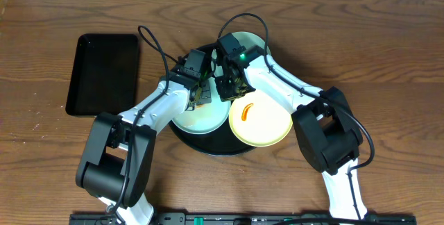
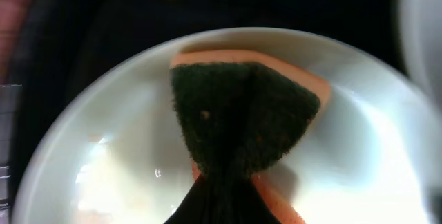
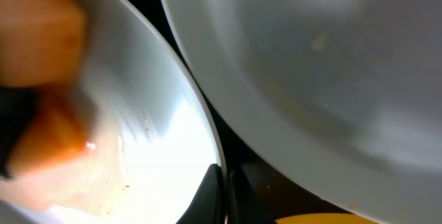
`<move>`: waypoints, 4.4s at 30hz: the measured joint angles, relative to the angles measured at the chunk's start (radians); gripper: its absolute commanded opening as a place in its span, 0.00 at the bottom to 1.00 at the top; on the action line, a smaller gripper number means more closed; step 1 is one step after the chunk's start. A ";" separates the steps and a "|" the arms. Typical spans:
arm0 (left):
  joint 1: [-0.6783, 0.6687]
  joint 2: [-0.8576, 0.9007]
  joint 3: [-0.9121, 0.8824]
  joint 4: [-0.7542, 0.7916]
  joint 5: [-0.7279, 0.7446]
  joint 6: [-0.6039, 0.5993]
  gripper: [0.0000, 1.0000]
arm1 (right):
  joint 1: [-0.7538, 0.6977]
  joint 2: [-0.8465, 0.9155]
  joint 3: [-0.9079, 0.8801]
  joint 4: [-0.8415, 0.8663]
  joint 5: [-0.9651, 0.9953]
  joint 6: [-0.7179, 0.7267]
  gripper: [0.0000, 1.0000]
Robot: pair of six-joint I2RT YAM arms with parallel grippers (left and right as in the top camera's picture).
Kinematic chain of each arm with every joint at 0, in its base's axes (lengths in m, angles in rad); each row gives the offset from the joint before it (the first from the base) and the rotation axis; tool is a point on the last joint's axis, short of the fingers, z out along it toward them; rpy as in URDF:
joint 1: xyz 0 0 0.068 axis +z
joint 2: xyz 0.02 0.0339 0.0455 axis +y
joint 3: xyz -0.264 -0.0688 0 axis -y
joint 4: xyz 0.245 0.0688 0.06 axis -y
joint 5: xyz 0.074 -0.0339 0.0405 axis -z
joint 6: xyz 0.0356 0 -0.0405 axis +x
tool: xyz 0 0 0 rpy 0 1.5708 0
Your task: Clean dirty plates on tray and stack at the side
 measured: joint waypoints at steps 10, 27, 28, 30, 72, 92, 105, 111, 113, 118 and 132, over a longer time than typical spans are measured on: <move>-0.001 0.007 0.000 -0.056 -0.291 0.038 0.08 | 0.000 0.000 0.000 0.000 0.000 0.000 0.01; 0.002 -0.148 -0.002 -0.117 -0.521 -0.015 0.08 | -0.001 0.000 0.000 0.002 0.005 0.000 0.01; 0.003 -0.177 -0.002 -0.115 -0.502 -0.028 0.08 | -0.001 0.000 0.000 0.002 0.005 0.000 0.01; 0.003 -0.219 -0.002 -0.105 -0.437 -0.048 0.08 | -0.001 0.000 0.000 0.003 0.005 0.000 0.01; 0.119 -0.450 -0.004 -0.320 -0.221 -0.075 0.08 | -0.002 -0.170 0.058 -0.001 0.189 -0.111 0.01; 0.119 -0.450 -0.004 -0.329 -0.221 -0.075 0.13 | 0.021 -0.123 0.062 -0.082 0.179 -0.118 0.50; 0.119 -0.449 -0.004 -0.329 -0.220 -0.075 0.12 | 0.028 -0.034 0.062 -0.007 0.196 -0.191 0.46; 0.119 -0.449 -0.004 -0.329 -0.220 -0.075 0.12 | 0.028 0.003 0.062 0.005 0.199 -0.198 0.41; 0.119 -0.449 -0.004 -0.329 -0.220 -0.075 0.11 | 0.028 0.016 0.062 0.010 0.194 -0.198 0.40; 0.119 -0.449 -0.004 -0.329 -0.220 -0.075 0.12 | 0.033 0.023 0.062 0.019 0.197 -0.206 0.20; 0.119 -0.449 -0.004 -0.325 -0.220 -0.075 0.12 | 0.033 0.024 0.071 0.012 0.200 -0.209 0.01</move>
